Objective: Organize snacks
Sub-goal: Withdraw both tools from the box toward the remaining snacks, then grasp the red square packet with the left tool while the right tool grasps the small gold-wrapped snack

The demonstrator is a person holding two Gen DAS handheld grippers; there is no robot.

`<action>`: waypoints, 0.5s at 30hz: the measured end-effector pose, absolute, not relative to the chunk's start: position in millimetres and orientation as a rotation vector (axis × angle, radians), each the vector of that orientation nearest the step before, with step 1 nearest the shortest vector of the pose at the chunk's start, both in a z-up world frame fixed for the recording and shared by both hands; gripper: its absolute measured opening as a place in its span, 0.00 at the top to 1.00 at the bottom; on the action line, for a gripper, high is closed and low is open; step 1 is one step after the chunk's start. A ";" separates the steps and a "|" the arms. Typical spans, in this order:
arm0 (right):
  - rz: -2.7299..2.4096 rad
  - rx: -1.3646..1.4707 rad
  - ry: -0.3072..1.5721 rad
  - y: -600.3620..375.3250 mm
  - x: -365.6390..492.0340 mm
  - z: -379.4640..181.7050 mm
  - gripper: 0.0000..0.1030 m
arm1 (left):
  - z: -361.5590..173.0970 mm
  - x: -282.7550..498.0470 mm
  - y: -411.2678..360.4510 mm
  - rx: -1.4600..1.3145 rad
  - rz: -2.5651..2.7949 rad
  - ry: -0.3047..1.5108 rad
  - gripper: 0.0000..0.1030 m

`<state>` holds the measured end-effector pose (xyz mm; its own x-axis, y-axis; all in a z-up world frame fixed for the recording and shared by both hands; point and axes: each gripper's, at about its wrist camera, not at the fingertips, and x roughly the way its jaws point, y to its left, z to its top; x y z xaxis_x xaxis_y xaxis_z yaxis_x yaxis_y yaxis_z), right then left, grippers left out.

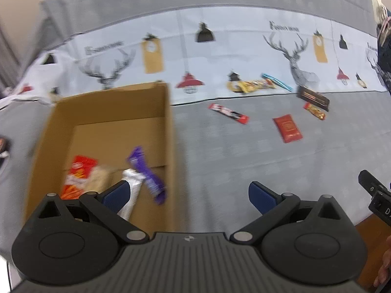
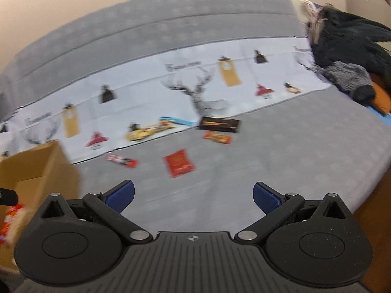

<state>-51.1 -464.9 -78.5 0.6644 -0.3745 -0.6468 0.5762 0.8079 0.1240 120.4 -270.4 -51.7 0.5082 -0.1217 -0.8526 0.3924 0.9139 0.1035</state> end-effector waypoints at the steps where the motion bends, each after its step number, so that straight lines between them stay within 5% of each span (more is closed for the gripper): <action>1: -0.561 0.336 0.652 -475.9 -48.3 -82.4 0.01 | -57.2 128.9 -282.5 0.302 -0.319 1.008 0.00; 15: -0.566 0.308 0.747 -614.3 65.9 -181.7 0.01 | -160.3 242.2 -452.1 0.246 -0.382 1.222 0.00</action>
